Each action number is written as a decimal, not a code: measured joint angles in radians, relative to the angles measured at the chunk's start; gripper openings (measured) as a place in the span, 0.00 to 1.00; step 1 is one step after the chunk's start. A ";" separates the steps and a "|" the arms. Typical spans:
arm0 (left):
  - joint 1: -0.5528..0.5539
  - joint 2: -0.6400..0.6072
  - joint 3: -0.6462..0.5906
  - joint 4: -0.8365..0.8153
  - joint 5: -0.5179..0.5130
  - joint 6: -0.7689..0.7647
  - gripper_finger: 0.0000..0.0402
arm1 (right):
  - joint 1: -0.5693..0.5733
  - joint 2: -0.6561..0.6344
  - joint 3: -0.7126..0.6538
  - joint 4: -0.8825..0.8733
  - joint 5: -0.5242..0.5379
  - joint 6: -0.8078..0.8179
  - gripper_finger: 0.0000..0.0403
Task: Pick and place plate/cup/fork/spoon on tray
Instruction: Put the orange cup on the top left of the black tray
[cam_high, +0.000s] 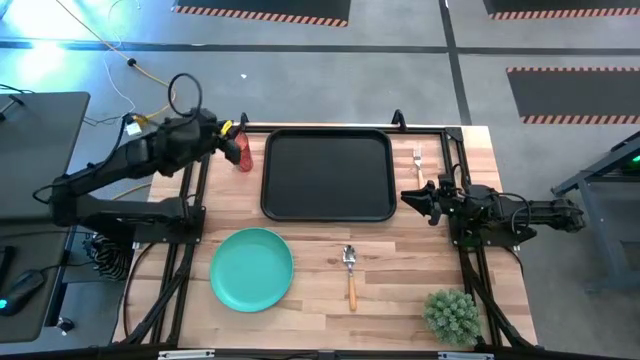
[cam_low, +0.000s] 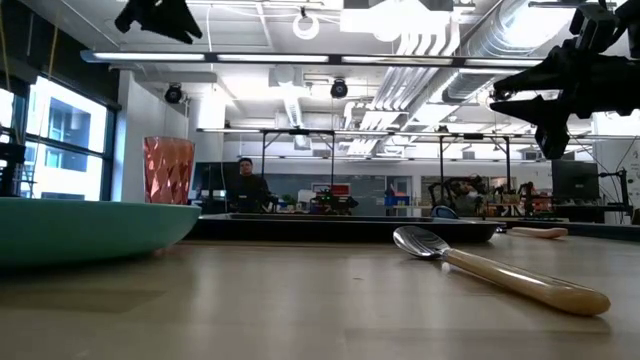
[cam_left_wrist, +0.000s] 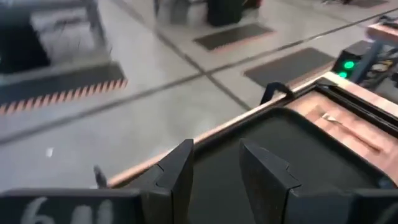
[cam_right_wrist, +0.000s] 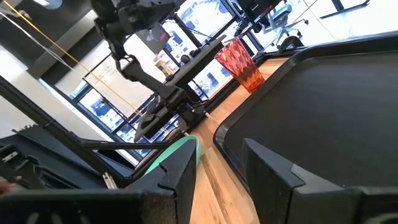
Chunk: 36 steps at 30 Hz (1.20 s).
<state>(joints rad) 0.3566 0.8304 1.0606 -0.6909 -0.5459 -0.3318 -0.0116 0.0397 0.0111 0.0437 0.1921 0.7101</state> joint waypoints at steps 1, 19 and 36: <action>0.021 0.022 0.019 -0.039 0.018 -0.018 0.29 | 0.000 0.000 0.000 0.000 0.000 0.000 0.31; 0.241 0.276 0.071 -0.206 0.258 -0.118 0.29 | 0.000 0.000 0.000 -0.002 0.000 -0.003 0.31; 0.312 0.439 0.071 -0.259 0.309 -0.130 0.29 | 0.000 0.000 0.000 -0.002 0.000 -0.003 0.31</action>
<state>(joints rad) 0.6682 1.2697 1.1316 -0.9503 -0.2372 -0.4614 -0.0116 0.0395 0.0113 0.0415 0.1921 0.7071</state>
